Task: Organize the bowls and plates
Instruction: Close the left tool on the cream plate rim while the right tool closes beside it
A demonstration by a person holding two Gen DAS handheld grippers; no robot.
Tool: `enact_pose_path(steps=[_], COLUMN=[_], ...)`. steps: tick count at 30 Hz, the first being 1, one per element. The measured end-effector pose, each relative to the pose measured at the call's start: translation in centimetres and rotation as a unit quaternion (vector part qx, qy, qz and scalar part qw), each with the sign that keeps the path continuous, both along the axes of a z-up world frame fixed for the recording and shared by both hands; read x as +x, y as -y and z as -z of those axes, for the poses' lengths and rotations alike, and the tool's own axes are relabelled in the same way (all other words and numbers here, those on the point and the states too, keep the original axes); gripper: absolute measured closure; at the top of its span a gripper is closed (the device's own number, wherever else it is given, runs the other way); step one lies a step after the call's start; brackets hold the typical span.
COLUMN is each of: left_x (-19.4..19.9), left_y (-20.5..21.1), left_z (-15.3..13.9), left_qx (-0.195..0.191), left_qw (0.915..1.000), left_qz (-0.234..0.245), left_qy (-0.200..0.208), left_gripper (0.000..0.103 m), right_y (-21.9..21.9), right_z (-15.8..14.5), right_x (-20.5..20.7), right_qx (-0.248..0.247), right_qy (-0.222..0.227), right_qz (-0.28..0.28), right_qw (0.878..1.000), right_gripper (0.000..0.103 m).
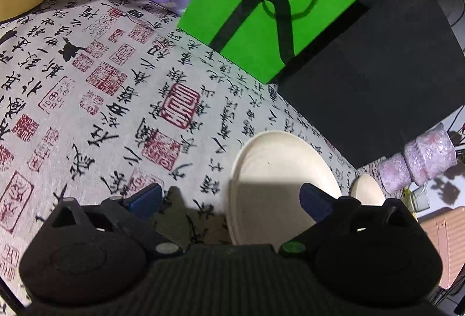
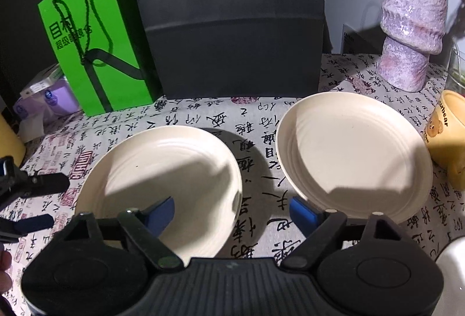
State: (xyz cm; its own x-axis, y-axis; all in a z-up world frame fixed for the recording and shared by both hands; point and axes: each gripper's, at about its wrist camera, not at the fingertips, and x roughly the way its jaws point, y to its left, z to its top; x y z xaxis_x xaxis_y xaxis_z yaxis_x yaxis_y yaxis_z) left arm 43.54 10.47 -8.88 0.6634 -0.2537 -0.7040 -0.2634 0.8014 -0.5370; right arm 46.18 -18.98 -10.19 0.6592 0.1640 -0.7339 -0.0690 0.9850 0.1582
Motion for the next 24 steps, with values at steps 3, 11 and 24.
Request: enact_pose_path(steps=[3, 11, 24], left_x=[0.3, 0.8, 1.0], left_y=[-0.2, 0.6, 1.6], left_z=[0.6, 1.4, 1.8], left_qx=[0.0, 0.011, 0.034], left_qw=[1.0, 0.9996, 0.9982], left_qz=[0.002, 0.026, 0.045], left_qy=[0.002, 0.008, 0.017], left_gripper=[0.003, 0.026, 0.064], right_y=[0.0, 0.2, 0.2], right_z=[0.4, 1.7, 2.6], right_x=[0.6, 1.9, 2.5], right_qx=[-0.006, -0.006, 0.006], right_qy=[-0.003, -0.022, -0.038], right_qz=[0.01, 0.013, 0.012], right_qw=[1.0, 1.0, 0.999], right_gripper=[0.024, 0.051, 0.071])
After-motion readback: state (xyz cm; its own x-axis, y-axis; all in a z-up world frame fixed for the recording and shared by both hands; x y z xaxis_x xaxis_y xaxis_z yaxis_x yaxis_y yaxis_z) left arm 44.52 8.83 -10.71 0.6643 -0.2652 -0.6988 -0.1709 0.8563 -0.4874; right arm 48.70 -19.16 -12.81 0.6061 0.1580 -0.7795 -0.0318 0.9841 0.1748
